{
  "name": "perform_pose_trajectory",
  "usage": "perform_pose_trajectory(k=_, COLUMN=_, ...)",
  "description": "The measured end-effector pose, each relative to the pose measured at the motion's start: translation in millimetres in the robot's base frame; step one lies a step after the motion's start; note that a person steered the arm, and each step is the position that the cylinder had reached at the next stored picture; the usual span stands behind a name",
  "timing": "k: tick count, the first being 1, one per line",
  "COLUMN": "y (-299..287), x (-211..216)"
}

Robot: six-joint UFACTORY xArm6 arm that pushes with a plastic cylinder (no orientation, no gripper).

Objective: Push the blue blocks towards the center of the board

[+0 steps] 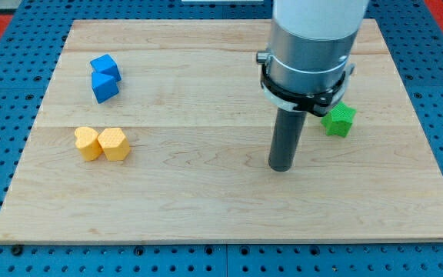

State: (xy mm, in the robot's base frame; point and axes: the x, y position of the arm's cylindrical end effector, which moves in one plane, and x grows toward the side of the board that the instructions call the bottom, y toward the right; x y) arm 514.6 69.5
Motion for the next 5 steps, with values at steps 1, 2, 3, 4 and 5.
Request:
perform_pose_trajectory(k=1, y=-13.5, x=0.0)
perform_pose_trajectory(k=2, y=-32.3, x=0.0)
perform_pose_trajectory(k=3, y=-40.0, x=4.4)
perform_pose_trajectory(k=4, y=-44.8, x=7.1)
perform_pose_trajectory(k=5, y=-47.8, x=7.1)
